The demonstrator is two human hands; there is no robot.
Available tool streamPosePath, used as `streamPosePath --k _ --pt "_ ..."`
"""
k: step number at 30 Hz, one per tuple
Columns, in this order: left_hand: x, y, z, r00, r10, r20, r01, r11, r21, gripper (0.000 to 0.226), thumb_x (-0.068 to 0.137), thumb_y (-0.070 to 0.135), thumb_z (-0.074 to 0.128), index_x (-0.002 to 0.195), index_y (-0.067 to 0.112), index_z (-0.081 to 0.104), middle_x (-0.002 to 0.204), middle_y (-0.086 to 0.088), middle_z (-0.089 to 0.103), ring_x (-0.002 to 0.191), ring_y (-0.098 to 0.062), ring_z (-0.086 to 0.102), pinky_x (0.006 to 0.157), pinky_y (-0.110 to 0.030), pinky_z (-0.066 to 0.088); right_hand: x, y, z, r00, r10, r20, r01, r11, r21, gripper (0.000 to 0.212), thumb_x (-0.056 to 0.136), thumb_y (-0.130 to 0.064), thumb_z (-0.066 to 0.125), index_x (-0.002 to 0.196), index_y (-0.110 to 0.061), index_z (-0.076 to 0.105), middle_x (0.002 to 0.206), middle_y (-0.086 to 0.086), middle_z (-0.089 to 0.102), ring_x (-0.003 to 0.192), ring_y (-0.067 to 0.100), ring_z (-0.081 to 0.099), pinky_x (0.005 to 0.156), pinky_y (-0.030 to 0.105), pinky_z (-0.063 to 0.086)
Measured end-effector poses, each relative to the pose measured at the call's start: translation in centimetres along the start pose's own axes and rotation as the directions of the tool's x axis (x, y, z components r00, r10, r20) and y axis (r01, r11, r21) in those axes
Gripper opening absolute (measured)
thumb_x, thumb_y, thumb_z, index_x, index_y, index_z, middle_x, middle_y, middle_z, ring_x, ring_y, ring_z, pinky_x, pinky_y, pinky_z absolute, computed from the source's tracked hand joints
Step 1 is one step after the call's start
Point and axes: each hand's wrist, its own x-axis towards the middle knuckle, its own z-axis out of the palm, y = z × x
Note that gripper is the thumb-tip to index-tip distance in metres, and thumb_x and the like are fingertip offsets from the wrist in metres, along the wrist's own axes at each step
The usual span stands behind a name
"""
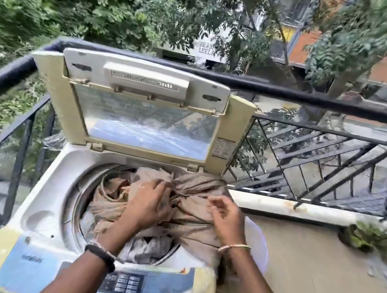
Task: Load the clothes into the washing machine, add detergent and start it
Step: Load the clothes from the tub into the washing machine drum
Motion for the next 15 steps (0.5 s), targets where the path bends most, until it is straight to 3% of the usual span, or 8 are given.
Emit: streamPosePath --k 2,4,6,7,10,13,15 --pt "0.9 1.9 1.4 0.999 0.047 0.014 -0.047 0.999 0.018 0.064 0.070 0.047 0.056 0.129 0.024 0.047 0.125 -0.006 0.053 0.116 -0.030 0.052 0.099 -0.039 0.045 0.3 2.4 -3.9 0.961 0.102 -0.255 -0.122 0.991 -0.062 0.027 0.075 0.000 0.058 0.078 -0.025 0.066 0.077 -0.004 0.073 0.077 0.019 0.071 0.072 0.034 0.057" --pt "1.9 3.7 2.8 0.993 0.041 0.110 -0.052 0.993 0.106 0.077 0.068 0.057 0.058 0.137 0.030 0.036 0.139 -0.002 0.043 0.129 -0.027 0.043 0.108 -0.043 0.037 0.4 6.2 -6.9 0.912 0.252 -0.323 -0.319 0.932 -0.173 0.028 0.075 0.001 0.064 0.079 -0.027 0.063 0.082 0.002 0.073 0.082 0.027 0.070 0.074 0.032 0.053" --pt "2.9 5.1 4.3 0.965 -0.025 0.261 -0.034 0.975 0.221 0.094 0.070 0.059 0.064 0.147 0.031 0.018 0.153 0.003 0.024 0.142 -0.024 0.025 0.115 -0.054 0.018 0.3 10.9 -8.2 0.883 0.448 -0.143 -0.469 0.813 -0.345 0.037 0.073 -0.008 0.074 0.106 -0.021 0.064 0.104 0.014 0.070 0.099 0.033 0.067 0.085 0.033 0.051" --pt "3.3 5.4 4.9 0.946 -0.061 0.319 -0.028 0.964 0.265 0.101 0.070 0.056 0.066 0.150 0.032 0.009 0.156 0.005 0.016 0.145 -0.022 0.018 0.115 -0.059 0.010 0.2 13.5 -8.1 0.844 0.535 -0.036 -0.492 0.746 -0.449 0.055 0.073 -0.014 0.077 0.123 -0.014 0.056 0.118 0.017 0.066 0.110 0.034 0.063 0.091 0.034 0.050" --pt "4.2 5.9 7.2 0.915 -0.147 0.376 0.001 0.932 0.361 0.116 0.068 0.051 0.071 0.152 0.031 -0.007 0.159 0.006 0.008 0.147 -0.020 0.011 0.115 -0.063 0.003 0.0 20.4 -6.0 0.750 0.646 0.142 -0.456 0.661 -0.596 0.087 0.073 -0.017 0.077 0.145 -0.009 0.029 0.142 0.017 0.048 0.128 0.032 0.050 0.106 0.038 0.043" --pt "4.6 5.7 8.6 0.921 -0.176 0.347 0.043 0.933 0.358 0.123 0.062 0.053 0.073 0.152 0.029 -0.008 0.156 0.005 0.023 0.144 -0.018 0.024 0.116 -0.061 0.002 0.6 22.3 -2.9 0.774 0.600 0.204 -0.428 0.732 -0.529 0.086 0.083 -0.019 0.071 0.151 -0.009 0.019 0.151 0.012 0.035 0.138 0.034 0.037 0.116 0.045 0.031" --pt "5.1 5.7 9.0 0.925 -0.191 0.329 0.076 0.940 0.332 0.119 0.063 0.051 0.072 0.152 0.028 -0.003 0.154 0.005 0.032 0.139 -0.017 0.037 0.116 -0.058 0.002 1.7 20.6 -1.6 0.797 0.595 0.102 -0.548 0.783 -0.293 0.065 0.096 -0.029 0.056 0.150 -0.013 0.025 0.154 0.009 0.033 0.142 0.032 0.031 0.120 0.043 0.023"
